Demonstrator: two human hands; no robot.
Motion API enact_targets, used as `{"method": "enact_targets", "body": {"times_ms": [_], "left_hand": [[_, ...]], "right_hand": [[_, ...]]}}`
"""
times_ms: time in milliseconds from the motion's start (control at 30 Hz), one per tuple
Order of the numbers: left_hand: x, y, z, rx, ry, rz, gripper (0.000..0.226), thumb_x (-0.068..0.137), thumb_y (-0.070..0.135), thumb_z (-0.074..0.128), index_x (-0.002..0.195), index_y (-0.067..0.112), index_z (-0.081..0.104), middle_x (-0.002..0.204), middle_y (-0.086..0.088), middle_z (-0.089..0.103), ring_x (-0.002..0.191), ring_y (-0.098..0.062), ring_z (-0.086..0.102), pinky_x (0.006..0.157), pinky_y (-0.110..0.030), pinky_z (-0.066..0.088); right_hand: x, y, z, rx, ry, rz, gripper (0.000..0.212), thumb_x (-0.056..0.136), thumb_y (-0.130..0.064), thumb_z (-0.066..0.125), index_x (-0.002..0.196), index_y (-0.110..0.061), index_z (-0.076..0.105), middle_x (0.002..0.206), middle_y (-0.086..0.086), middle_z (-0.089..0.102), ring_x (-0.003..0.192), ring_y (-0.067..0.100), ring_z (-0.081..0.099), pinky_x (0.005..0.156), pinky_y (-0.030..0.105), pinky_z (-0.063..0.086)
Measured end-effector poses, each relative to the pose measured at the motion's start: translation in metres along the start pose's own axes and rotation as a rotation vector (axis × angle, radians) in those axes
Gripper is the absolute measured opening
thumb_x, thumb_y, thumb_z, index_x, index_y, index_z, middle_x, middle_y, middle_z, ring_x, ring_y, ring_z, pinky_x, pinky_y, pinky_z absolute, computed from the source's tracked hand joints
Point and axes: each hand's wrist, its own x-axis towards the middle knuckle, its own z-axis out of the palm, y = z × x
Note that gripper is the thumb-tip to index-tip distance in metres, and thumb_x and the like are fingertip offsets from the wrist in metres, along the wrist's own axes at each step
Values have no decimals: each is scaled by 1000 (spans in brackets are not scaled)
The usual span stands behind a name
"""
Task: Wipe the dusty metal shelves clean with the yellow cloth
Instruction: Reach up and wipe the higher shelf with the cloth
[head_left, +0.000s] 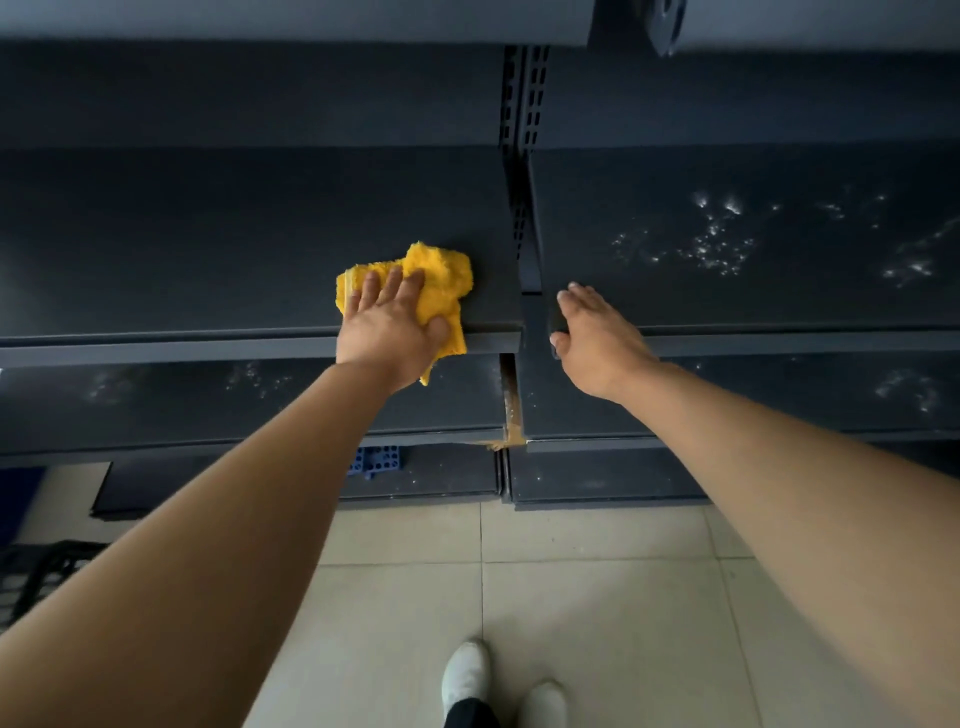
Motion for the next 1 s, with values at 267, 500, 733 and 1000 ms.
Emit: {"method": "enact_targets", "body": {"times_ms": [267, 500, 733, 1000], "left_hand": [[7, 72, 16, 39, -112, 173, 65, 97, 46, 29, 151, 22, 2, 159, -4, -3, 146, -26, -9, 118, -40, -7], [1, 89, 13, -347, 23, 169, 57, 98, 33, 35, 149, 17, 17, 157, -4, 16, 147, -22, -3, 119, -38, -4], [10, 148, 23, -197, -113, 272, 60, 97, 40, 34, 150, 22, 13, 159, -1, 11, 147, -23, -4, 118, -40, -6], [13, 184, 42, -63, -113, 187, 64, 96, 44, 34, 151, 21, 11, 159, -3, 6, 147, -24, -5, 118, -39, -5]], "right_hand": [[-10, 8, -9, 49, 129, 53, 48, 98, -17, 46, 143, -5, 33, 150, 10, 34, 138, 27, 34, 110, 36, 32], [-24, 29, -22, 12, 154, 128, 48, 98, -22, 47, 142, -5, 35, 146, 11, 39, 134, 28, 38, 107, 35, 34], [-31, 66, -32, 3, 154, 164, 44, 98, -25, 46, 137, -4, 40, 143, 12, 42, 132, 28, 40, 106, 35, 34], [-30, 121, -36, -28, 125, 77, 52, 102, -30, 35, 147, -6, 25, 156, 11, 22, 146, 23, 16, 116, 30, 17]]}}
